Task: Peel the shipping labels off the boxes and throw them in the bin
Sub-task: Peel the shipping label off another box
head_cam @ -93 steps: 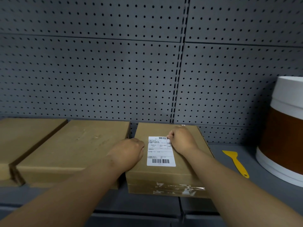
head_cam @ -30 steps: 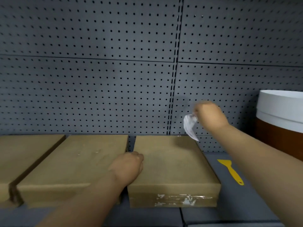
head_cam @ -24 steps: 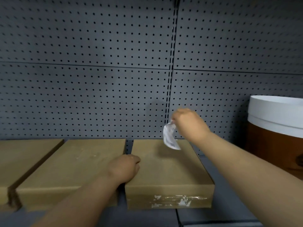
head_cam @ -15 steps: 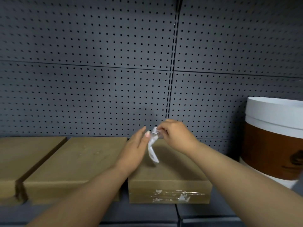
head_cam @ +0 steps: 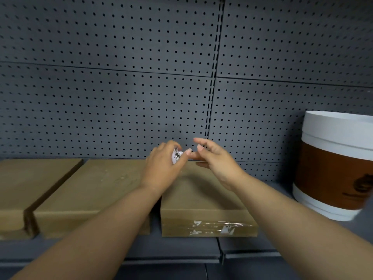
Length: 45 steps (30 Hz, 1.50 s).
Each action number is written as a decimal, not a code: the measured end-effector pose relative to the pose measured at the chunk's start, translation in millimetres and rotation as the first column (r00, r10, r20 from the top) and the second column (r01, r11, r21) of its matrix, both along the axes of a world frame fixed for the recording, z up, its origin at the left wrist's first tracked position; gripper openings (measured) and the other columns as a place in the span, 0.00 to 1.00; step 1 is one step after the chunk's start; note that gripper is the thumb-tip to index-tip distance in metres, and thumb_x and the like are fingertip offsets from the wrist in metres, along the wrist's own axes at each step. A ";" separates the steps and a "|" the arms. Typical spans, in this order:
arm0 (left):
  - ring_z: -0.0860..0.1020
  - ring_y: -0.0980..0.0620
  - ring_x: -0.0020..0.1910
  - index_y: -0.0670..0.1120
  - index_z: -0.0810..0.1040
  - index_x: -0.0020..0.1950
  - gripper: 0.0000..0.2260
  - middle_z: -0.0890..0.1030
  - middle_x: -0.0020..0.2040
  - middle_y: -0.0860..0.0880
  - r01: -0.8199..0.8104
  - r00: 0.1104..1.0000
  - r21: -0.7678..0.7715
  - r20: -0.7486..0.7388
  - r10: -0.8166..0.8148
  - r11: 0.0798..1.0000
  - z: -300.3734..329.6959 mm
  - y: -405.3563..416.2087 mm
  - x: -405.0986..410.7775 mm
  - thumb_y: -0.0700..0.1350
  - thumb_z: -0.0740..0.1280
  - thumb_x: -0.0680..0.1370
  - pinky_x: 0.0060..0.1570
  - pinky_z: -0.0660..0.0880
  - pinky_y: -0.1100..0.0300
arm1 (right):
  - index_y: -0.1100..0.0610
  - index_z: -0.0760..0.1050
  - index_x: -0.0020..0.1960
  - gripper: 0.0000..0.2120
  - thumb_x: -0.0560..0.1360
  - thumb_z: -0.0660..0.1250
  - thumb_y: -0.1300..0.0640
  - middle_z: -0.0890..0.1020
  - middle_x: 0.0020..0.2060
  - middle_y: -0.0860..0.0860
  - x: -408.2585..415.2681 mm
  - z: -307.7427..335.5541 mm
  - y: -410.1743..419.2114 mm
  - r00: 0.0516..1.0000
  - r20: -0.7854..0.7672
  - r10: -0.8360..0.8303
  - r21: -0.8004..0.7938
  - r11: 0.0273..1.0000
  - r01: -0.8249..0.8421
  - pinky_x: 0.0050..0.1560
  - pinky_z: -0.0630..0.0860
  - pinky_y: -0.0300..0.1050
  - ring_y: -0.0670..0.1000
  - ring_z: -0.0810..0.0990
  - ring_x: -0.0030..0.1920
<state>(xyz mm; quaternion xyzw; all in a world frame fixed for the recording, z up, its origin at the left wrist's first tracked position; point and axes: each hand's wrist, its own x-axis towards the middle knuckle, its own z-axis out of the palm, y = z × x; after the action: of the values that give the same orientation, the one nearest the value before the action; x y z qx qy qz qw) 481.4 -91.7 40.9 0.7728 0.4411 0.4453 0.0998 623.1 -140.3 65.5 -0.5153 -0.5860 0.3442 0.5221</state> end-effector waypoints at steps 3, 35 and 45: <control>0.74 0.46 0.50 0.48 0.75 0.50 0.20 0.78 0.46 0.50 -0.138 0.982 0.057 -0.123 0.144 0.989 3.9 0.6 -6.8 0.64 0.60 0.74 0.47 0.68 0.54 | 0.54 0.73 0.59 0.10 0.80 0.57 0.55 0.81 0.54 0.53 11.9 -2.5 2.1 0.988 -0.040 -0.148 -0.045 0.988 0.146 0.52 0.75 0.42 0.51 0.79 0.52; 0.77 0.45 0.48 0.49 0.75 0.53 0.08 0.79 0.48 0.48 -0.095 0.740 0.278 -0.622 0.255 0.956 -15.8 6.4 -36.3 0.47 0.60 0.76 0.48 0.69 0.54 | 0.57 0.83 0.50 0.09 0.76 0.65 0.55 0.85 0.47 0.54 -5.7 -39.3 9.2 0.225 0.973 0.043 -0.050 0.998 0.023 0.51 0.74 0.44 0.55 0.81 0.49; 0.77 0.45 0.49 0.49 0.76 0.54 0.09 0.80 0.49 0.48 -0.097 0.759 0.284 -0.599 0.255 0.954 -18.0 3.9 -38.9 0.47 0.60 0.76 0.49 0.70 0.54 | 0.56 0.83 0.51 0.09 0.75 0.66 0.55 0.85 0.49 0.53 -5.1 -34.9 5.3 0.238 0.967 0.085 -0.100 0.994 0.049 0.53 0.75 0.45 0.54 0.81 0.50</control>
<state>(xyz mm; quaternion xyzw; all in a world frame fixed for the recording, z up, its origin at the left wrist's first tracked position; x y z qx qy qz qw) 442.5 -87.8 22.9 0.8378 0.4639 0.2177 -0.1884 618.0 -135.1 30.6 -0.6386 -0.7693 -0.0098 0.0161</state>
